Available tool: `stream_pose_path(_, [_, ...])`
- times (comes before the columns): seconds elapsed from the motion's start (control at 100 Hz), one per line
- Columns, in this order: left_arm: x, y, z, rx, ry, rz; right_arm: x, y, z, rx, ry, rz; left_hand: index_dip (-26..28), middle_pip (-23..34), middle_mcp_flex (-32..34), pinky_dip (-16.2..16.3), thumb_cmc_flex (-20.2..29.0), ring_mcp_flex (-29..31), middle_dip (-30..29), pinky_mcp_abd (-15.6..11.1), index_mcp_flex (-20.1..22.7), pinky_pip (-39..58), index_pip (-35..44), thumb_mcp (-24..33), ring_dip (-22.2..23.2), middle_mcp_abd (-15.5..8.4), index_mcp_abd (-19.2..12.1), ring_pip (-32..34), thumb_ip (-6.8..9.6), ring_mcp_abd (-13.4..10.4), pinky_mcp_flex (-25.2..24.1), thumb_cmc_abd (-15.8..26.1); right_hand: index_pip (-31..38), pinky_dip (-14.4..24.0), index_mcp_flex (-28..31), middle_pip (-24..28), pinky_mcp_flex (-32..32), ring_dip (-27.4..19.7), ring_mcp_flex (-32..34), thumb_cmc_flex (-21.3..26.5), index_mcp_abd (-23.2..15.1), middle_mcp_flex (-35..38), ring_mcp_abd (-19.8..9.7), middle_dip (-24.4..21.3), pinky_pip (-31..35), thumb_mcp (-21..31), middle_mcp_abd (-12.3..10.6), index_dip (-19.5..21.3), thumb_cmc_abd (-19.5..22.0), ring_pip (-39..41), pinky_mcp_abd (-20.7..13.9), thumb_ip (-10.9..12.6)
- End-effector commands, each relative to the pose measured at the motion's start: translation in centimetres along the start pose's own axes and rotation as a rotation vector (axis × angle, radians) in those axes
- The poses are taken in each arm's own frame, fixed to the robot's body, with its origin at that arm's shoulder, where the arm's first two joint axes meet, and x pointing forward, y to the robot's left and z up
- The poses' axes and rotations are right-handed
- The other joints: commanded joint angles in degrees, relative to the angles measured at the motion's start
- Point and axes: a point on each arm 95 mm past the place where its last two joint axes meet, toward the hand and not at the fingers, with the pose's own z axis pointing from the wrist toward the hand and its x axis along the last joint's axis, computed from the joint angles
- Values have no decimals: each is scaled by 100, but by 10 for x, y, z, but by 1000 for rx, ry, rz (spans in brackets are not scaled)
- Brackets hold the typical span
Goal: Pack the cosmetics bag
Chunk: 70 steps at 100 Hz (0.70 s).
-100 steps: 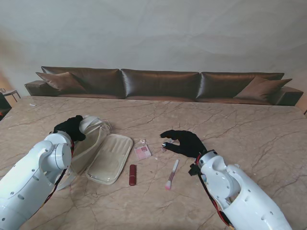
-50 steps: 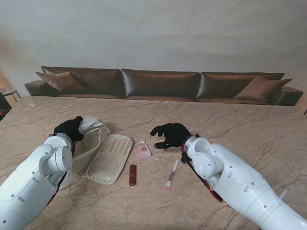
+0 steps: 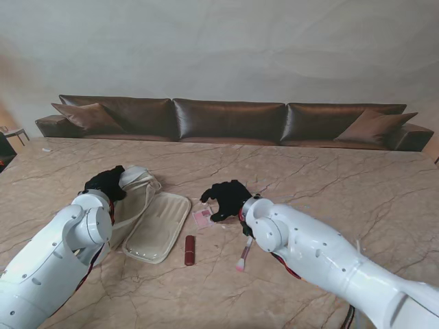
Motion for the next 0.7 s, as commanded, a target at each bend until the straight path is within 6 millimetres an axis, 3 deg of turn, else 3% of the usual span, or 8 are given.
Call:
stream_pose_path(0.0, [8,6,-2,-14,10,-21,14,0,8,-4,11,3,-60,80,93,56,896,367,48,-791,276,1465,419,261,-42,-246,-642,389,5,-237,520,646,-33,133,-216,170,-125,76,-238,78,61,-293,-136,102,-50,78,-5,-112,-208,114,-83,-252])
stream_pose_path(0.69, [5,4,0,2,6,-69,19,-29,26,49,-33,-120,-123,70,94,64,954,415,28,-869,275,1556,401,56,-60,-234,-617,432,13,-242,528,747,164,270,-165,291,-150,35,-538,-68,-166,-760,-132,90,186,500,66,-106,-963,298,-77,-512])
